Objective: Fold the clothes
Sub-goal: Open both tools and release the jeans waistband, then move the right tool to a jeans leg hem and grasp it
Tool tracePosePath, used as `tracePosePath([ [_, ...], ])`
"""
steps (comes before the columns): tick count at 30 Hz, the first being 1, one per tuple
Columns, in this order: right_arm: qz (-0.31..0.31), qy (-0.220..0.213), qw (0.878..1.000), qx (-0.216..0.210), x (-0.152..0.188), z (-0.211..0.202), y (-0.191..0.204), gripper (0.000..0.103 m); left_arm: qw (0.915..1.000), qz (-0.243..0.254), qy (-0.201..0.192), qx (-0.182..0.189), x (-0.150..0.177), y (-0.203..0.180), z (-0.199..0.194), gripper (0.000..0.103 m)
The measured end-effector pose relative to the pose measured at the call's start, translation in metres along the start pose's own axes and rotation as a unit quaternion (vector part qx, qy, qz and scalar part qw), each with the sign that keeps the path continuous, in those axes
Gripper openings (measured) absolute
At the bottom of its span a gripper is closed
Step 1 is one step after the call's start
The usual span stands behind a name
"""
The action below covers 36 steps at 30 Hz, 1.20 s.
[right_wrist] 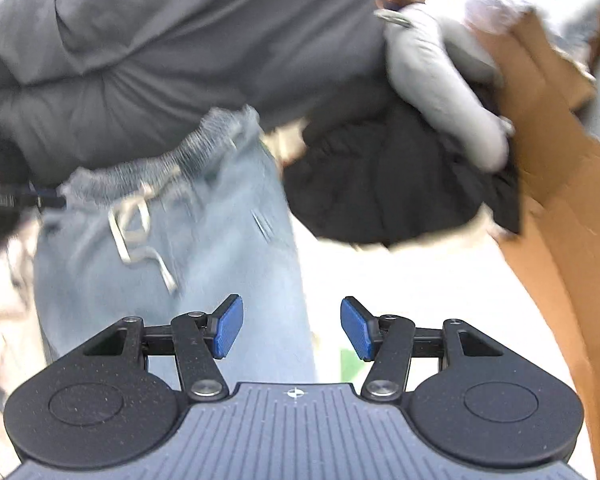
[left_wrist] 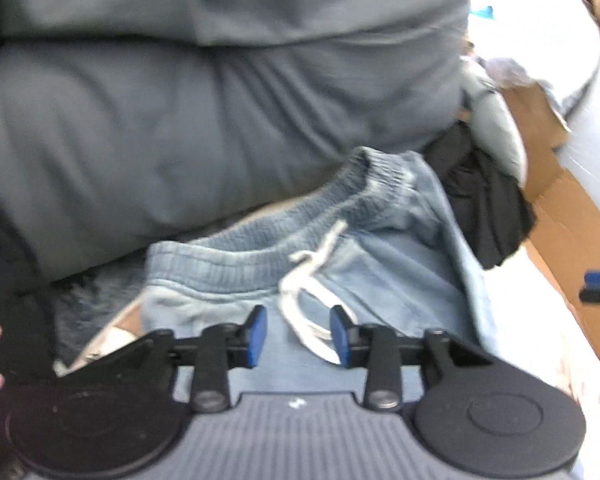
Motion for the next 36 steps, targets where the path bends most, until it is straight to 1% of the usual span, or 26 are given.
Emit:
tracePosePath([
  [4,0.051,-0.024,0.998,0.030,0.053,-0.045,-0.010,0.061,0.9993,0.016,0.015,0.030,0.012,-0.037,-0.006,0.042],
  [7,0.082,-0.032,0.995,0.055,0.094,-0.074,-0.011,0.060,0.9975,0.029,0.021,0.061,0.021,-0.068,-0.012,0.047],
  [9,0.102,-0.037,0.992,0.069,0.118,-0.090,-0.007,0.060,0.9954,0.044,0.026,0.081,0.030,-0.089,-0.014,0.047],
  [14,0.158,-0.066,0.980,0.101,0.160,-0.132,0.002,0.060,0.9895,0.076,0.050,0.112,0.057,-0.130,-0.024,0.047],
  [17,0.182,-0.083,0.973,0.115,0.178,-0.155,0.007,0.060,0.9864,0.110,0.050,0.111,0.071,-0.142,-0.037,0.047],
  [21,0.196,-0.088,0.969,0.120,0.202,-0.177,0.021,0.060,0.9830,0.121,0.066,0.122,0.086,-0.152,-0.056,0.047],
  [25,0.205,-0.091,0.966,0.126,0.232,-0.199,0.035,0.060,0.9774,0.162,0.066,0.118,0.099,-0.165,-0.072,0.048],
  [27,0.218,-0.091,0.962,0.135,0.253,-0.211,0.039,0.060,0.9751,0.179,0.071,0.111,0.105,-0.166,-0.076,0.049],
  [29,0.243,-0.095,0.955,0.138,0.272,-0.221,0.045,0.060,0.9730,0.195,0.073,0.101,0.110,-0.166,-0.080,0.049],
  [33,0.294,-0.095,0.940,0.143,0.306,-0.221,0.061,0.060,0.9734,0.198,0.080,0.083,0.113,-0.157,-0.087,0.050],
  [36,0.352,-0.096,0.922,0.132,0.326,-0.215,0.071,0.060,0.9738,0.198,0.087,0.069,0.114,-0.151,-0.093,0.050],
])
Point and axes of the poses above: each gripper's, at about its wrist camera, not at the fingertips, and z roughly the way its jaws point, y to its left, x to its underside, the point moved 8 cm from there along z, roughly the way its jaws point, and after that the axes turned 7 degrees about -x, right-handed, at the moved point
